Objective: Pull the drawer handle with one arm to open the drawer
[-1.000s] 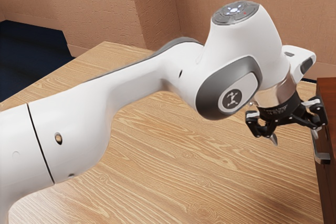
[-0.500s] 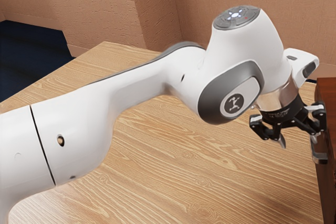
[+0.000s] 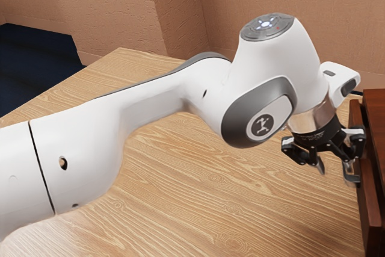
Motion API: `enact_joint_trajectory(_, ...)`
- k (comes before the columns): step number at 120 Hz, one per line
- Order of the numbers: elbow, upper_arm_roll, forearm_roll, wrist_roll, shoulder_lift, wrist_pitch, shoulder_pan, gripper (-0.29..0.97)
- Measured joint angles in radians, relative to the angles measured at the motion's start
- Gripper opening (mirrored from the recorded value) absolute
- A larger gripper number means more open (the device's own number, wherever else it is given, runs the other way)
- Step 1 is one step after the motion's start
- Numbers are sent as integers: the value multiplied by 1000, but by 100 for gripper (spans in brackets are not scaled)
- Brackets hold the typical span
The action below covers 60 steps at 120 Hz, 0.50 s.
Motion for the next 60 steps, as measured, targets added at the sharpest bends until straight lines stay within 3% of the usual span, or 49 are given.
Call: enact_joint_trajectory(60, -123, 6, 25, 9, -81, 34, 18, 22)
